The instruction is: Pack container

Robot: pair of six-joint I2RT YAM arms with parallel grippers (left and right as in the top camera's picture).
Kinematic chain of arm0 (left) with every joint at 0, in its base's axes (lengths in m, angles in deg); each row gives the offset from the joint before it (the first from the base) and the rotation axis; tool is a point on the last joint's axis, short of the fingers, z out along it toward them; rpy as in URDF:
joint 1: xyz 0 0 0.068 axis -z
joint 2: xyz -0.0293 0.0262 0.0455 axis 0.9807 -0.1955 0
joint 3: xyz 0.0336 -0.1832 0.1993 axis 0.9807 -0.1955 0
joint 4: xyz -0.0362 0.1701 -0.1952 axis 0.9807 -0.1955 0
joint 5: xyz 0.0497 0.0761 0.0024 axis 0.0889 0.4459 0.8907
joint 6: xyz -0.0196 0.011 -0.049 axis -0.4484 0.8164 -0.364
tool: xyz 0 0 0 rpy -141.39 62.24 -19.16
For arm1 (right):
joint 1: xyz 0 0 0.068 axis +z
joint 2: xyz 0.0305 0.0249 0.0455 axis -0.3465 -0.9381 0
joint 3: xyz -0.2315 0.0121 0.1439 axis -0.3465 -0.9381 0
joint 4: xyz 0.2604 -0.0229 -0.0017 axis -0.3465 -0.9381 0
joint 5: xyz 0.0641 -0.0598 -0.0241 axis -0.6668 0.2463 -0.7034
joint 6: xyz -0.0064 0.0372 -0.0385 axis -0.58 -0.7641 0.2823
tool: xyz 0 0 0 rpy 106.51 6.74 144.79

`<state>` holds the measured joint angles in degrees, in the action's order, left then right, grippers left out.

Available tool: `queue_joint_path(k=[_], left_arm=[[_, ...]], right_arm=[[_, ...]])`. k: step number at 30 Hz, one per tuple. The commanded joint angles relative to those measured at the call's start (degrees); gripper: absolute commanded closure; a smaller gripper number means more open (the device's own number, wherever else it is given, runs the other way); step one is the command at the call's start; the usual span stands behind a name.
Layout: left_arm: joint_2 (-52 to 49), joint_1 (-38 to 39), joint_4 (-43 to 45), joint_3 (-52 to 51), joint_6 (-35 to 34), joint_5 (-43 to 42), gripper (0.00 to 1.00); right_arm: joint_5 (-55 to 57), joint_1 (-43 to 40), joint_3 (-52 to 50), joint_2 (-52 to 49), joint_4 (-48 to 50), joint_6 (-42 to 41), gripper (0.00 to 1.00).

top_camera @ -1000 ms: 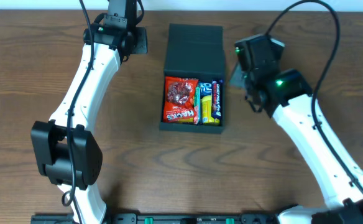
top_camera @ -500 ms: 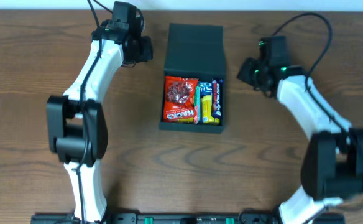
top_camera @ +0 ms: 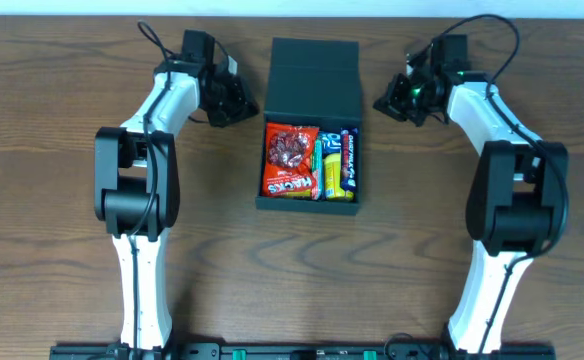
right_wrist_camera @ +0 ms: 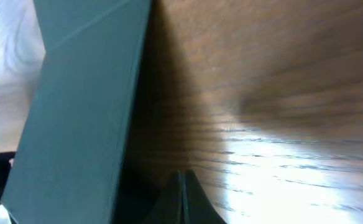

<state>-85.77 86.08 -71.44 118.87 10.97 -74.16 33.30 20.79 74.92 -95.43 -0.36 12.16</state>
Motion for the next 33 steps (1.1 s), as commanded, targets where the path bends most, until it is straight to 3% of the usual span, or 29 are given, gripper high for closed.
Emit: queue_joint_path(k=[1,17,25,33], left_arm=[[0.22,0.37,0.5,1.36,-1.6,-1.01,0.95],[0.22,0.83,5.16,1.36,-2.86,-3.26,0.94],[0.22,0.9,7.41,1.36,-2.78,-6.67,0.94],[0.55,-0.74,9.4,1.73,-0.96,-14.73,0.95]], right_arm=[[-4.79,0.37,0.57,-3.04,0.02,1.16,0.99],[-21.84,1.77,0.57,-4.96,8.59,1.95,0.99],[-32.61,1.77,0.57,-4.96,9.68,10.75,0.99],[-39.17,1.01,0.59,-4.85,9.75,13.53,0.99]])
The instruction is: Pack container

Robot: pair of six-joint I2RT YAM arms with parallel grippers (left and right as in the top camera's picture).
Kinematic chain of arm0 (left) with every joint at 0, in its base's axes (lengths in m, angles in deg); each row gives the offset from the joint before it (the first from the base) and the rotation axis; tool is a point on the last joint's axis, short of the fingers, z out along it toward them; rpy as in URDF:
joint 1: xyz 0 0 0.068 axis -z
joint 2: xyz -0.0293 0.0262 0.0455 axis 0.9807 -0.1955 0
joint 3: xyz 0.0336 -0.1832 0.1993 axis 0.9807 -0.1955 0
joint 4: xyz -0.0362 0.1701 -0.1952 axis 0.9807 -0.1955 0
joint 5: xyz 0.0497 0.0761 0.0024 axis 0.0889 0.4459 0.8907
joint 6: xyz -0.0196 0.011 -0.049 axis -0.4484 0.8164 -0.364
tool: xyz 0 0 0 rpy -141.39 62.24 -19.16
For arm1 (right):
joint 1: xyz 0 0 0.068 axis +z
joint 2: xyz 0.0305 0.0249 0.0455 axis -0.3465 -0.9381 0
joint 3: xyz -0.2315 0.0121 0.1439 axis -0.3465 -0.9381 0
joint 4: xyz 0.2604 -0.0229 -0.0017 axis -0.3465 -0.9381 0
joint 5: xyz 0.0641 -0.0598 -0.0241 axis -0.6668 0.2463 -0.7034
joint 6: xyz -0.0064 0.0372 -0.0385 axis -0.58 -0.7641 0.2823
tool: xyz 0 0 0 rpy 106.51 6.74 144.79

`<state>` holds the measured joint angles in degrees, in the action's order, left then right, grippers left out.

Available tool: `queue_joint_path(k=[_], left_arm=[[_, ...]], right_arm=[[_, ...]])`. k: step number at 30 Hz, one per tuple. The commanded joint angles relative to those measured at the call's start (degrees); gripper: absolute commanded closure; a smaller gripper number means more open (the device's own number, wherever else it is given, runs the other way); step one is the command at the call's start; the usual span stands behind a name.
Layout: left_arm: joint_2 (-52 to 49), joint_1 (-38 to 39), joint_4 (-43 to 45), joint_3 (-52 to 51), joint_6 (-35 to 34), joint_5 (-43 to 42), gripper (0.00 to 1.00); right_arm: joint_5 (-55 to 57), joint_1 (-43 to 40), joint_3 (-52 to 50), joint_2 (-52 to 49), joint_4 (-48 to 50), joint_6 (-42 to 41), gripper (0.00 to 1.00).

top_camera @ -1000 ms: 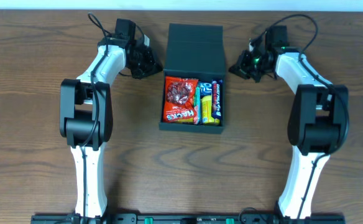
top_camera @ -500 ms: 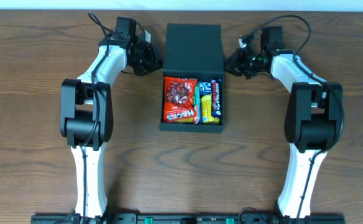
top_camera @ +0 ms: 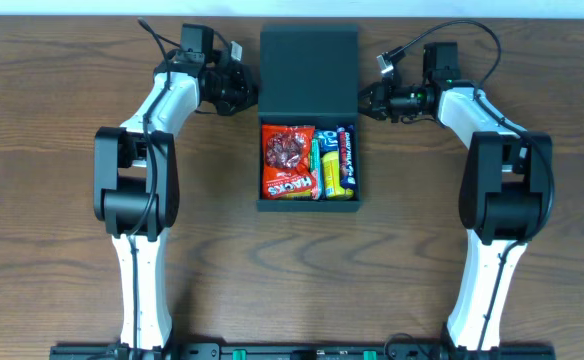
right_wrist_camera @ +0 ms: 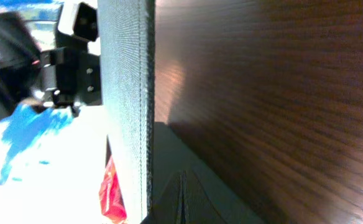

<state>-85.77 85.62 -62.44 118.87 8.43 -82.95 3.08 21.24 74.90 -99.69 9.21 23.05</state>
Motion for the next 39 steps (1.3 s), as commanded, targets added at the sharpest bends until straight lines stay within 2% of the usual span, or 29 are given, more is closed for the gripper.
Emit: queue_joint_path(k=[1,4,13,20,23,28,33,35,39], left_arm=[[0.72,-0.63,0.42,1.84,2.1,-7.15,0.94],[2.21,-1.4,0.33,1.99,3.54,-8.98,0.94],[9.97,-1.29,0.11,2.01,10.08,-7.28,0.95],[12.79,-1.25,-0.72,2.01,11.61,-7.32,0.94],[13.44,-1.25,-2.05,2.01,12.55,-7.52,0.94],[14.91,-1.25,-7.43,2.01,17.81,-7.23,0.94],[16.63,-1.22,-9.55,2.01,18.45,-3.23,0.94],[18.01,-1.16,-11.13,2.01,19.12,0.15,0.94],[22.36,-0.33,-16.02,2.01,20.79,12.02,0.94]], right_arm=[[-9.31,0.44,0.61,-0.46,0.13,2.84,0.98],[-9.84,0.0,0.61,0.98,0.11,4.09,0.99],[-8.28,-0.81,0.61,6.88,0.57,5.86,0.99],[-8.26,-1.11,0.61,9.88,0.55,6.47,0.98],[-8.28,-1.11,0.61,11.19,0.11,6.47,0.99],[-7.26,-1.11,0.61,13.92,-0.33,6.51,0.99],[-1.57,-1.09,0.61,16.09,-3.54,7.02,0.98],[4.07,-0.98,0.61,17.51,-7.1,8.17,0.98],[20.74,-0.85,0.61,22.12,-16.7,11.34,0.99]])
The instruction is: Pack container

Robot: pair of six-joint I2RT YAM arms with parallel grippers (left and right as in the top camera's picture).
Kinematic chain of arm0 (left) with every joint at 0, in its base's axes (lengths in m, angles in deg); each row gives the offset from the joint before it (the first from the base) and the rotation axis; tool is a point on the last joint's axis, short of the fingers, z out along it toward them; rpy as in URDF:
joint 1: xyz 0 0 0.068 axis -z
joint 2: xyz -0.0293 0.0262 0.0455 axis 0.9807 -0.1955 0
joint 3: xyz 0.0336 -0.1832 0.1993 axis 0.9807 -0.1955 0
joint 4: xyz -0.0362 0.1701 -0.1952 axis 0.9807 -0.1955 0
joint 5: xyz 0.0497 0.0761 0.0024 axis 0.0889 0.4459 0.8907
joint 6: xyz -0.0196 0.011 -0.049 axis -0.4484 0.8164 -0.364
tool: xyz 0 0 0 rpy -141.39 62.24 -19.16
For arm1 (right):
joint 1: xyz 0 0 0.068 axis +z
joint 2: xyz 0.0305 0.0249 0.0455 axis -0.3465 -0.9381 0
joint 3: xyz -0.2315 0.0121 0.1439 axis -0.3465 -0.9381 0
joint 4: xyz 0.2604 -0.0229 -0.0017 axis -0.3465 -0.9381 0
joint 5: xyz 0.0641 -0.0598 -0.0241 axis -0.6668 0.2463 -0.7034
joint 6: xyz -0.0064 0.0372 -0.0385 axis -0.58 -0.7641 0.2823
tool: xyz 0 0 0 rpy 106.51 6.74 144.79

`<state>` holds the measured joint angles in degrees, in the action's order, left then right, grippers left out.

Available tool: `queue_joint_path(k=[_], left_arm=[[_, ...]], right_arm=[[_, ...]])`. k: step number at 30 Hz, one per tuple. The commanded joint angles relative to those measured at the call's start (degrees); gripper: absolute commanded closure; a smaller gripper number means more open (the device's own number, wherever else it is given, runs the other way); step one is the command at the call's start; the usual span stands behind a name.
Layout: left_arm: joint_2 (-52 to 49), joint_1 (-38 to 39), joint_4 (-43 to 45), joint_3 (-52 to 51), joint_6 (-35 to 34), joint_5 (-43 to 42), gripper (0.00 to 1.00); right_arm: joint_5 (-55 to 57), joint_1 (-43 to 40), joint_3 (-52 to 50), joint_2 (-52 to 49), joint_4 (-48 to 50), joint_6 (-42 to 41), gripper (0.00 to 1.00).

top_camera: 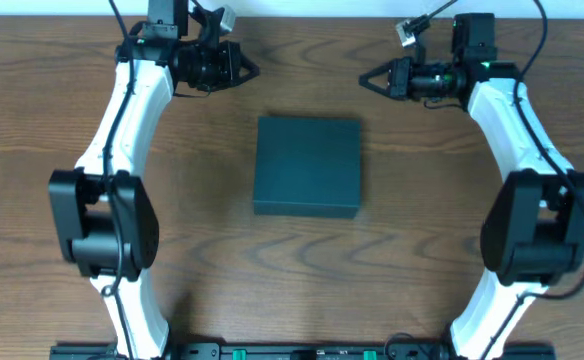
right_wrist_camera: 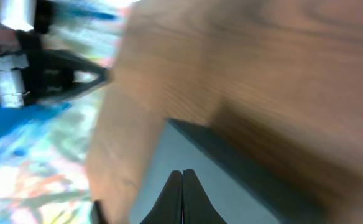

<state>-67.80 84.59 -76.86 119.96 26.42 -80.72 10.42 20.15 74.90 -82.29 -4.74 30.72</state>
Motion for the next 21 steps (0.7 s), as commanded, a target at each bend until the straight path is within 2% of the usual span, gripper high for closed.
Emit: queue_joint_path(k=[1,4,11,14,18,21], left_arm=[[5.84,1.09,-2.89,0.92,3.48,12.83,0.94],[9.57,2.1,-5.7,0.92,4.13,17.51,0.94],[14.73,3.45,-18.05,0.63,3.67,16.59,0.94],[17.16,5.22,-21.05,-0.98,3.65,18.82,0.94],[22.6,8.5,-21.22,-5.79,3.45,23.8,0.94],[30.38,10.01,-18.16,-15.06,3.08,25.22,0.94]], right_arm=[[16.81,0.24,0.61,6.19,-4.87,5.18,0.99],[22.29,0.13,0.61,10.34,-9.42,9.77,0.99],[26.43,-0.04,0.44,19.67,-20.44,16.79,0.99],[26.23,-0.35,-1.88,23.12,-23.58,17.18,0.98],[25.99,-0.46,-11.87,31.76,-21.81,16.28,0.98],[25.94,-0.57,-23.58,42.01,-18.03,13.62,0.98]])
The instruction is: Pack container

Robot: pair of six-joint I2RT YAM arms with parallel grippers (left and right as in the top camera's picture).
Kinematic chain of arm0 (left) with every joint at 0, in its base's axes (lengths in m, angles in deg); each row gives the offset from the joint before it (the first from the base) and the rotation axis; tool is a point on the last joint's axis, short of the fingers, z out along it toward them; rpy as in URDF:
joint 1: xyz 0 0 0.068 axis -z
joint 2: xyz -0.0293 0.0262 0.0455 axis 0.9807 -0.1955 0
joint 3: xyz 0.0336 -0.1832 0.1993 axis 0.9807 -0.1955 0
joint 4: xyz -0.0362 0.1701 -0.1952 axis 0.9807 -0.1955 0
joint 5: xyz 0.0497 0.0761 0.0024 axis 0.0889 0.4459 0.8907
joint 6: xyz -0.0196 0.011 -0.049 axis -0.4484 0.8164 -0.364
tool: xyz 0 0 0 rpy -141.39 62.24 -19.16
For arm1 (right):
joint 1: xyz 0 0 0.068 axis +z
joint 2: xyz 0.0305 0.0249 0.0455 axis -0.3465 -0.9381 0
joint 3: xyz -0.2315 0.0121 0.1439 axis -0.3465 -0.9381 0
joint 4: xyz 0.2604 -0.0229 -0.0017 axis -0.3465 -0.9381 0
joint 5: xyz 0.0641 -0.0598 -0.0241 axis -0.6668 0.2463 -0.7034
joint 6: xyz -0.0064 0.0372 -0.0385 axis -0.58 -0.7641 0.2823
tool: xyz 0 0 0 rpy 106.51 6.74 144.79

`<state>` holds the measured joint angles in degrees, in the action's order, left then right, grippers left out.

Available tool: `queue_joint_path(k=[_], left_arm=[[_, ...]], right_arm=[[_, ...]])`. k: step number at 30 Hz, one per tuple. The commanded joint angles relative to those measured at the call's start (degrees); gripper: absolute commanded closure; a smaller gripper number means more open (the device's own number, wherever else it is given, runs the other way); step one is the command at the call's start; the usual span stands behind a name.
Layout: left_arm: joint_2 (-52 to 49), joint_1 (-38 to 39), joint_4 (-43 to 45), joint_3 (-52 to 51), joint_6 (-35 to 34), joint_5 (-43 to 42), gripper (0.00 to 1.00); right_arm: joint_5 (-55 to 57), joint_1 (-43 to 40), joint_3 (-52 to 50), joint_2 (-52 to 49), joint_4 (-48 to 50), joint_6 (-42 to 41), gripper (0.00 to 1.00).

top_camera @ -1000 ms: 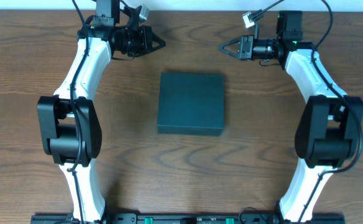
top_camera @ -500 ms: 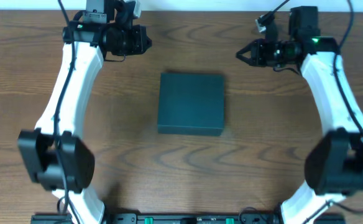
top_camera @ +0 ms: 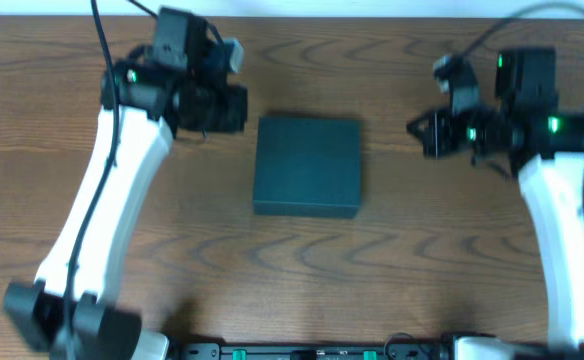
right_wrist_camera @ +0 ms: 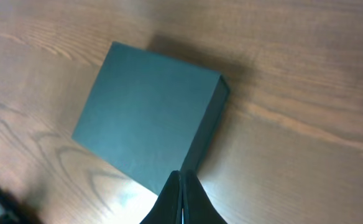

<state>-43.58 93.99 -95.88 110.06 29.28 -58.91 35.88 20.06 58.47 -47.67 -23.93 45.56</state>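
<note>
The dark green container (top_camera: 307, 165) sits shut at the middle of the wooden table, its lid flat on top and its contents hidden. The right wrist view looks down on the same container (right_wrist_camera: 147, 112) from above. My right gripper (right_wrist_camera: 181, 174) is shut with nothing in it, and in the overhead view the right gripper (top_camera: 414, 131) hangs to the right of the box, pointing at it from a short way off. My left gripper (top_camera: 234, 108) hovers just off the box's far left corner, with no gap showing between its fingers and nothing held.
Bare brown wood table (top_camera: 302, 260) lies all around the box. The left arm (top_camera: 102, 200) stretches down the left side and the right arm (top_camera: 562, 210) down the right side. A pale strip runs along the table's far edge.
Both arms have come away from the table's far edge towards the box's level and appear larger, so higher. The right wrist camera now looks down on the shut box. The box has not moved.
First the box lay open with its lid folded back, snack packets showing, and a gripper on each side of the lid. Then the lid stood raised between the two grippers. Later the lid was down and both grippers were back at the far edge. Now they hover beside the shut box.
</note>
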Motion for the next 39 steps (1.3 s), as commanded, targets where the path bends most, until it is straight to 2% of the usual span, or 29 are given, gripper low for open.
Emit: queue_joint_path(k=[1,8,12,16,17,18,19,20,23,29,39], left_arm=[[8.79,0.63,2.08,-8.57,-0.59,3.34,0.94],[33.97,0.92,6.6,-37.33,-0.98,-1.6,0.94],[46.97,0.92,6.36,-46.23,-3.69,-2.4,0.94],[57.86,0.9,6.27,-50.6,-6.4,-1.99,0.94],[59.41,0.9,6.12,-50.84,-6.56,-1.68,0.94],[60.48,0.9,6.03,-50.86,-6.56,-1.68,0.8],[61.22,0.9,6.05,-50.86,-6.58,-1.68,0.47],[61.61,0.9,6.05,-50.86,-6.6,-1.73,0.05],[61.57,0.9,5.7,-50.86,-6.58,-1.99,0.05],[61.57,0.9,4.87,-50.86,-6.51,-1.49,0.05],[61.57,0.9,4.68,-50.86,-6.51,-1.49,0.05]], right_arm=[[0.48,-0.48,-10.27,10.47,1.95,-1.95,0.99],[0.52,0.28,-32.3,38.01,1.88,-7.32,0.98],[0.5,0.28,-39.1,52.24,-2.47,-11.21,0.98],[0.46,0.28,-39.69,61.07,-7.34,-11.91,0.99],[0.48,0.28,-39.69,62.23,-7.45,-13.2,0.91],[0.55,0.28,-39.69,63.01,-7.52,-14.99,0.57],[0.52,0.28,-39.69,63.3,-7.52,-16.41,0.33],[0.46,0.28,-39.69,63.3,-7.5,-18.62,0.01],[0.55,0.28,-39.69,63.19,-7.74,-24.2,0.01],[-0.09,0.28,-39.69,63.19,-13.53,-25.31,0.01],[-0.09,0.28,-39.69,63.19,-14.14,-25.31,0.01]])
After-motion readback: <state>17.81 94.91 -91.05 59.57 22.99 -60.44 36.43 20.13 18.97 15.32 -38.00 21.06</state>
